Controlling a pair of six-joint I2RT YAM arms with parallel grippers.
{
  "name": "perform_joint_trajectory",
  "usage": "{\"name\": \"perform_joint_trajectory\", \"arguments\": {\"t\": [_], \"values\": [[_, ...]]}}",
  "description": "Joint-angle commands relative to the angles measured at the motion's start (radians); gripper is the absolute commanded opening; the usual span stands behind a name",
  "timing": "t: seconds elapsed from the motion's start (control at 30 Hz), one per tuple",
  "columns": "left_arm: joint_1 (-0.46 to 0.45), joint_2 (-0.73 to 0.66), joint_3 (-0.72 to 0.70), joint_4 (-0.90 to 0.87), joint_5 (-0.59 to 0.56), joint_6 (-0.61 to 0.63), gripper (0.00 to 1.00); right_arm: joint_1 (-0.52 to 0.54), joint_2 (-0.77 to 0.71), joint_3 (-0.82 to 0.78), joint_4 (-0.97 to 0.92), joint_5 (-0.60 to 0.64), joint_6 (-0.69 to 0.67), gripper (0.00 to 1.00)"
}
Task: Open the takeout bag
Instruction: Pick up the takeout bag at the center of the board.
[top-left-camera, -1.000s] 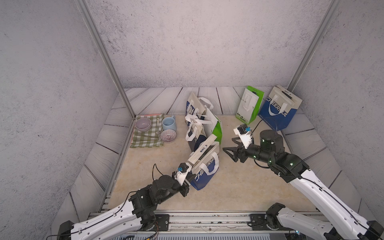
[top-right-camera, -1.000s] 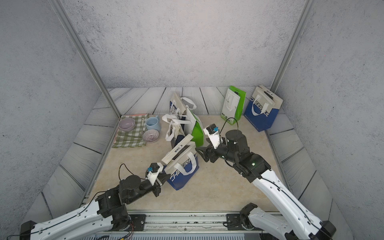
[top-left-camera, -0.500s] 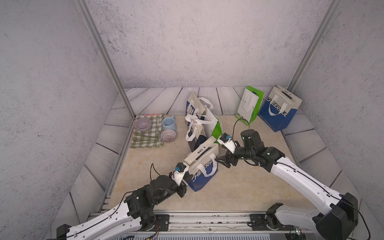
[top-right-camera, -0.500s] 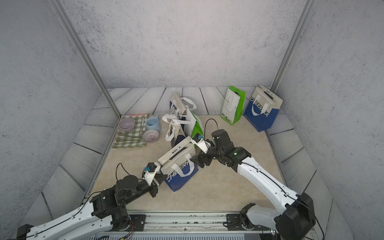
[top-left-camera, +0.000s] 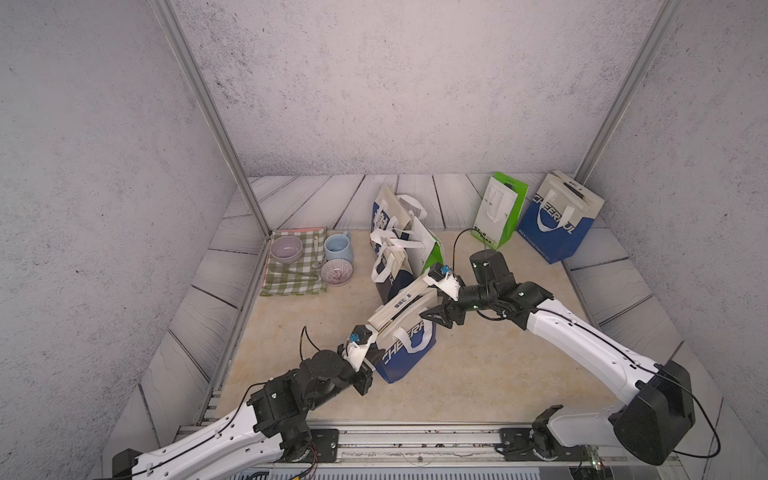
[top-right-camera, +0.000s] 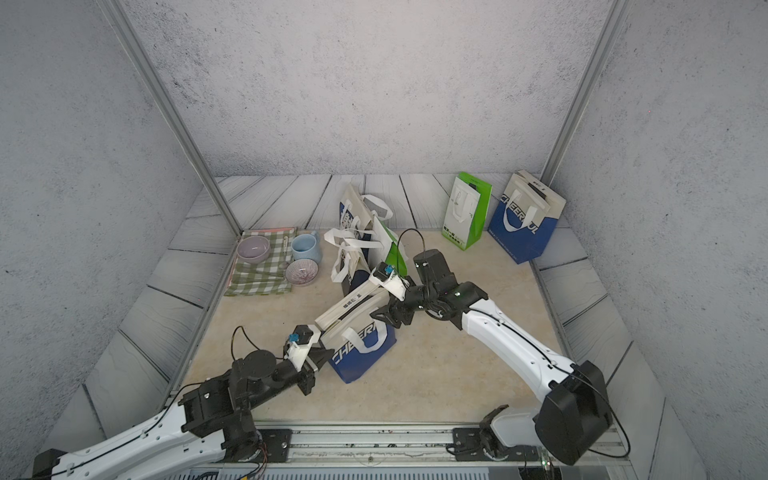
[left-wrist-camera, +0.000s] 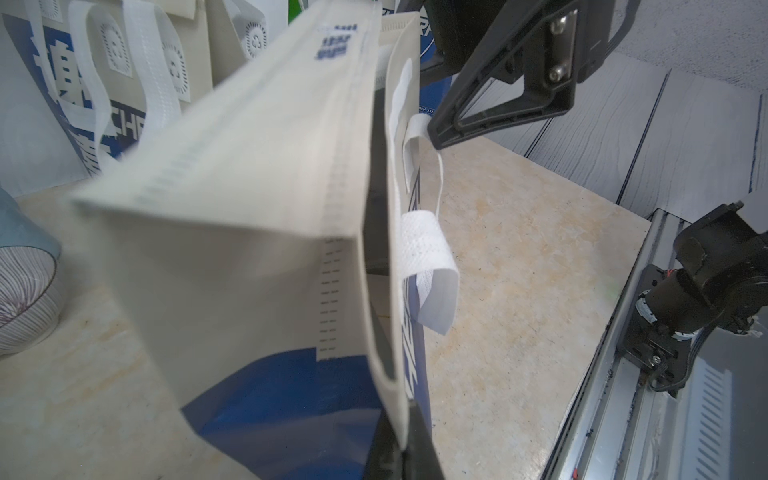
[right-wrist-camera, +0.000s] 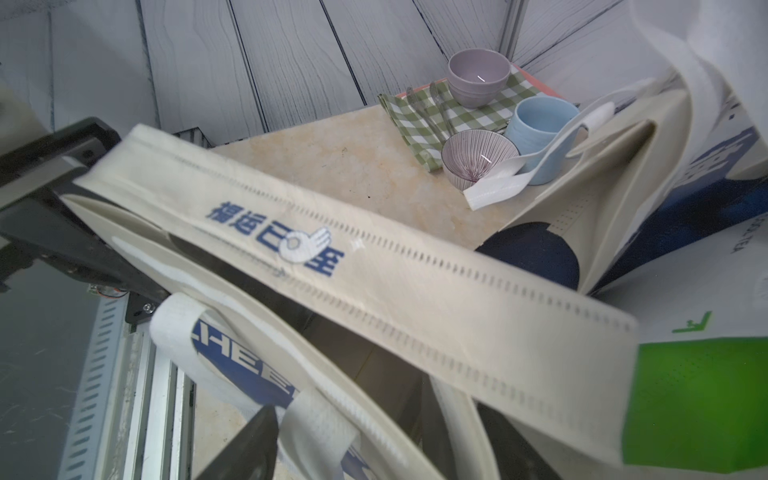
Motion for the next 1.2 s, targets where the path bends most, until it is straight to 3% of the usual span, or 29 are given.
{"name": "perform_joint_trajectory", "arguments": {"t": [0.0, 0.07, 0.17, 0.23, 0.37, 0.43, 0.63, 0.97, 1.17], "values": [[0.003, -0.009, 0.033, -0.025, -0.01, -0.011, 0.0, -0.005, 0.02, 0.029, -0.004, -0.066, 0.009, 0.67], [0.003, -0.015, 0.038, -0.034, -0.015, -0.012, 0.0, -0.002, 0.023, 0.03, -0.015, -0.076, 0.009, 0.58], [0.003, -0.03, 0.043, -0.046, -0.025, -0.017, 0.0, -0.004, 0.014, 0.028, -0.042, -0.089, 0.01, 0.17], [0.003, -0.039, 0.05, -0.063, -0.036, -0.016, 0.12, -0.004, -0.011, 0.026, -0.067, -0.09, 0.001, 0.0], [0.003, -0.062, 0.074, -0.105, -0.057, -0.026, 0.31, -0.004, -0.078, 0.002, -0.065, -0.078, -0.001, 0.0], [0.003, -0.076, 0.088, -0.127, -0.058, -0.03, 0.36, -0.005, -0.104, 0.004, -0.075, -0.051, 0.02, 0.0], [0.003, -0.13, 0.144, -0.227, -0.068, -0.033, 0.37, -0.053, -0.22, -0.04, -0.096, 0.04, 0.106, 0.0], [0.003, -0.226, 0.184, -0.334, -0.052, -0.025, 0.37, -0.172, -0.468, -0.123, -0.171, 0.336, 0.262, 0.0], [0.002, -0.21, 0.206, -0.366, -0.021, -0.015, 0.37, -0.317, -0.535, -0.213, -0.095, 0.613, 0.362, 0.0]]}}
